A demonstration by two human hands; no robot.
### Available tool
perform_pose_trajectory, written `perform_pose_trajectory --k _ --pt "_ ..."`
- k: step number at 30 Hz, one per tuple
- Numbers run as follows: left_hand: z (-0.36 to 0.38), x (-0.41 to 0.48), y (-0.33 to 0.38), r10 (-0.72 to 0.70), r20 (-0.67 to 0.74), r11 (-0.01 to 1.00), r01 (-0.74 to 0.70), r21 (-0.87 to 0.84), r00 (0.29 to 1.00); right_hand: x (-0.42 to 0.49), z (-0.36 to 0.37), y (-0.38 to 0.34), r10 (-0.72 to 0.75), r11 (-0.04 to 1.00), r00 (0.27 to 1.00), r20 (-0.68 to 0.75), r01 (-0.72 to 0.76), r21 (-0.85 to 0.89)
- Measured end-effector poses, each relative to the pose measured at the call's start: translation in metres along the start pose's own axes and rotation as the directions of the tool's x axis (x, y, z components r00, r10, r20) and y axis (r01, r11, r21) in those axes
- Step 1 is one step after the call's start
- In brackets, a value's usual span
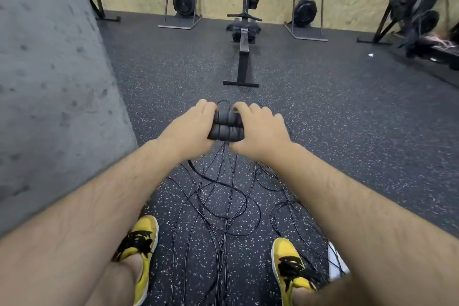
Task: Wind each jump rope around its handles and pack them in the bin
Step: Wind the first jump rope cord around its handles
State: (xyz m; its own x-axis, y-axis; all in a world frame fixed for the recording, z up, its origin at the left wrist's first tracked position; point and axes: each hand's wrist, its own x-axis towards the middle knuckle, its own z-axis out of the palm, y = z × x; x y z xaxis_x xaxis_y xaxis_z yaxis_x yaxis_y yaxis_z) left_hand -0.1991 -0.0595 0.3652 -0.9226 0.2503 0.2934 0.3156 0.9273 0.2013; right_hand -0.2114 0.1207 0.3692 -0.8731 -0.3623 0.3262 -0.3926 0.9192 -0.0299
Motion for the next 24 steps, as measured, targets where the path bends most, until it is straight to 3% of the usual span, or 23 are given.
perform_pose_trajectory --k 6,8,10,12,13,14,15,18,20,21,23,24 --pt "-0.002 -0.008 0.009 0.016 -0.087 0.977 0.003 0.215 0.996 0.0 -0.002 -0.015 -0.062 0.995 0.993 -0.097 0.069 0.073" --pt "-0.005 -0.007 0.008 0.022 -0.119 0.967 0.009 0.255 0.993 0.001 0.0 -0.013 -0.01 0.971 0.987 -0.162 0.048 0.236" --pt "-0.01 -0.005 0.008 -0.008 -0.156 0.966 0.048 0.254 0.988 0.004 0.011 -0.007 0.199 0.819 0.971 -0.136 -0.089 0.567" --pt "-0.014 -0.005 0.011 -0.049 -0.188 0.965 0.095 0.243 0.981 0.004 0.025 -0.004 0.418 0.492 0.908 0.03 -0.254 0.833" --pt "-0.016 -0.006 0.012 -0.074 -0.202 0.968 0.119 0.222 0.977 0.005 0.036 -0.002 0.445 0.364 0.884 0.144 -0.325 0.873" --pt "-0.019 -0.006 0.012 -0.098 -0.216 0.971 0.14 0.192 0.972 0.005 0.038 -0.005 0.395 0.344 0.887 0.24 -0.385 0.857" --pt "-0.021 -0.007 0.011 -0.112 -0.231 0.975 0.151 0.162 0.967 0.002 0.041 -0.012 0.295 0.393 0.904 0.309 -0.41 0.823" --pt "-0.026 -0.009 0.012 -0.095 -0.265 0.984 0.13 0.118 0.96 -0.004 0.042 -0.051 -0.024 0.502 0.907 0.42 -0.352 0.79" --pt "-0.027 -0.012 0.013 -0.072 -0.27 0.992 0.097 0.082 0.96 0.004 0.045 -0.082 -0.059 0.534 0.889 0.455 -0.357 0.767" --pt "-0.028 -0.013 0.012 -0.055 -0.264 0.995 0.075 0.068 0.963 0.004 0.049 -0.09 -0.082 0.459 0.888 0.453 -0.37 0.808" --pt "-0.03 -0.017 0.008 -0.03 -0.259 0.998 0.044 0.051 0.966 0.003 0.045 -0.103 -0.129 0.451 0.906 0.403 -0.309 0.837" --pt "-0.032 -0.019 0.004 -0.031 -0.267 0.998 0.044 0.042 0.963 0.009 0.042 -0.106 -0.115 0.426 0.891 0.439 -0.355 0.832"
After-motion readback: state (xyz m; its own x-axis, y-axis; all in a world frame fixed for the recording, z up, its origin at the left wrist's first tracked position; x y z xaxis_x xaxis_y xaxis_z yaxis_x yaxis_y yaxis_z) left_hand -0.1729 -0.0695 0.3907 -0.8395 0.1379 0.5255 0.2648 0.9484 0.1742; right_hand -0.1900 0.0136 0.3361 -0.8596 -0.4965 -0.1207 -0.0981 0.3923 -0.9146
